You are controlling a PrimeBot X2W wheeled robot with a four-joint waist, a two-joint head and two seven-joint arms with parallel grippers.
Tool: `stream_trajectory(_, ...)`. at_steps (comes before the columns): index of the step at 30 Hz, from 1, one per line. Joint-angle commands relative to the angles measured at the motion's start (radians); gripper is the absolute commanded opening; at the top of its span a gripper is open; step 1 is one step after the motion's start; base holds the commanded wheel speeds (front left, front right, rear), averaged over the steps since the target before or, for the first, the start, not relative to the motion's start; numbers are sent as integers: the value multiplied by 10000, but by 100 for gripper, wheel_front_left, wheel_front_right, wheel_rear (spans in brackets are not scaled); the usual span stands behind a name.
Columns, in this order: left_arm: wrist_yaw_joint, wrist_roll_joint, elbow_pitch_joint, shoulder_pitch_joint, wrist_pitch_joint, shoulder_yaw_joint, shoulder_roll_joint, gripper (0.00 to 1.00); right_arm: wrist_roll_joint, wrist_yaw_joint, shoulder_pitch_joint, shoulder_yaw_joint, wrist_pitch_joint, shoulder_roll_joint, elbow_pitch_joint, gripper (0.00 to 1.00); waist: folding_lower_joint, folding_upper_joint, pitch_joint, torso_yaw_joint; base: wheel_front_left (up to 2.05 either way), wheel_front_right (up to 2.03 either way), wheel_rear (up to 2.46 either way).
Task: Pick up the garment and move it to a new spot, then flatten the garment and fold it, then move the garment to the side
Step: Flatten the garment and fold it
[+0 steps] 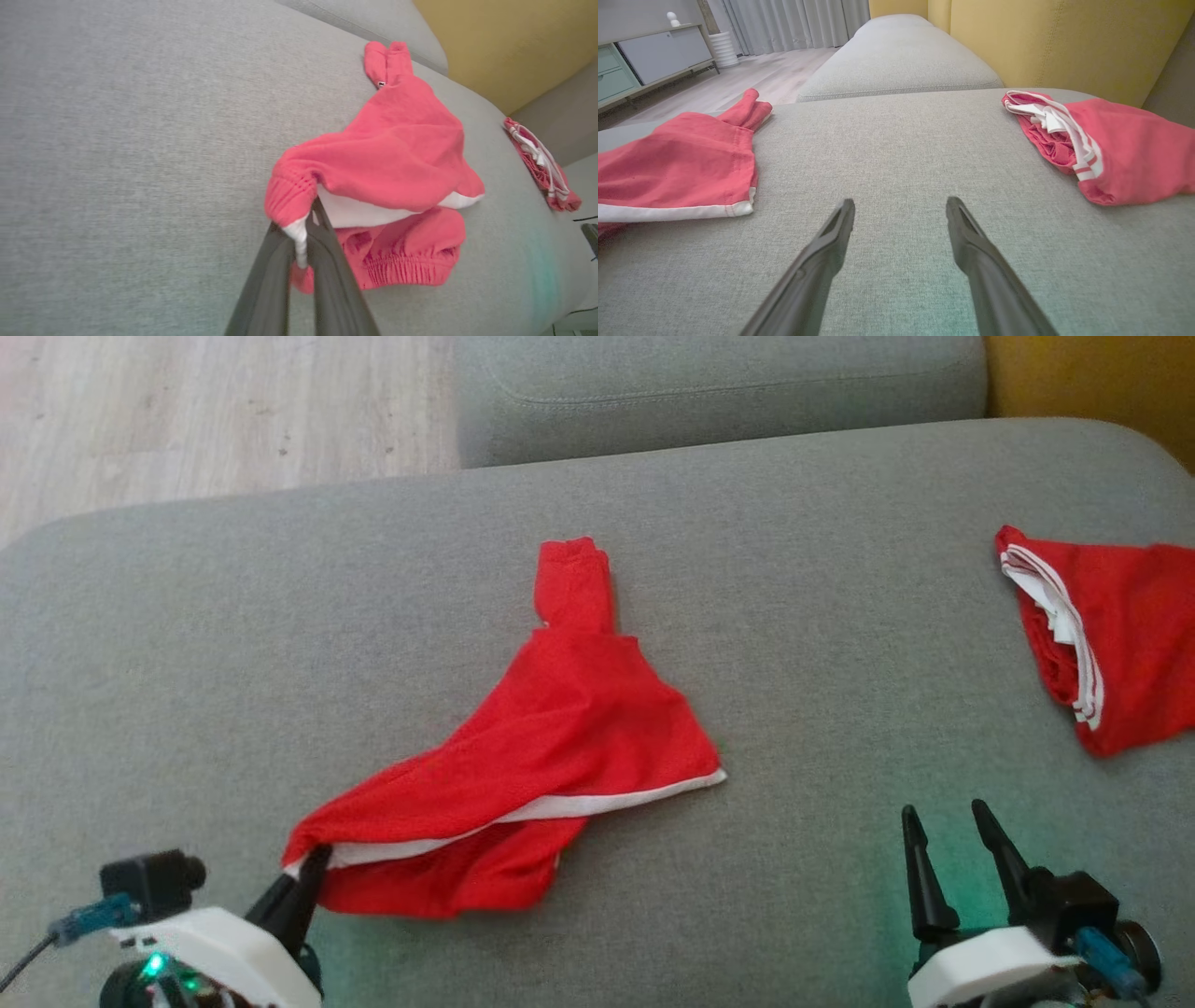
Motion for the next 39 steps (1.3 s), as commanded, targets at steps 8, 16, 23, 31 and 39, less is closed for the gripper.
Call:
stream_trajectory(8, 238, -357, 950, -388, 121, 572, 206, 100, 65, 67, -288, 260, -138, -72, -177, 100, 0, 0, 17, -181, 0, 0, 0)
stream_trajectory(16, 702, 2, 603, 404, -380, 755, 534, 100, 104, 67, -136, 193, -138, -72, -150, 100, 0, 0, -175, -72, 0, 0, 0)
stream_trajectory(23, 989, 541, -599, 303, -1405, 733, 48, 100, 21, 67, -135, 292, -138, -72, -221, 100, 0, 0, -251, 55, 0, 0, 0)
stream_trajectory(31, 1022, 1274, -723, 237, -3267, 509, -999, 100, -91, 67, 128, 10, -138, -72, -973, 100, 0, 0, -579, 451, 0, 0, 0)
stream_trajectory(39, 1308, 2851, 503, 501, -4794, 484, -1461, 100, 25, 67, 195, -188, -138, -72, -1647, 100, 0, 0, -816, 782, 0, 0, 0)
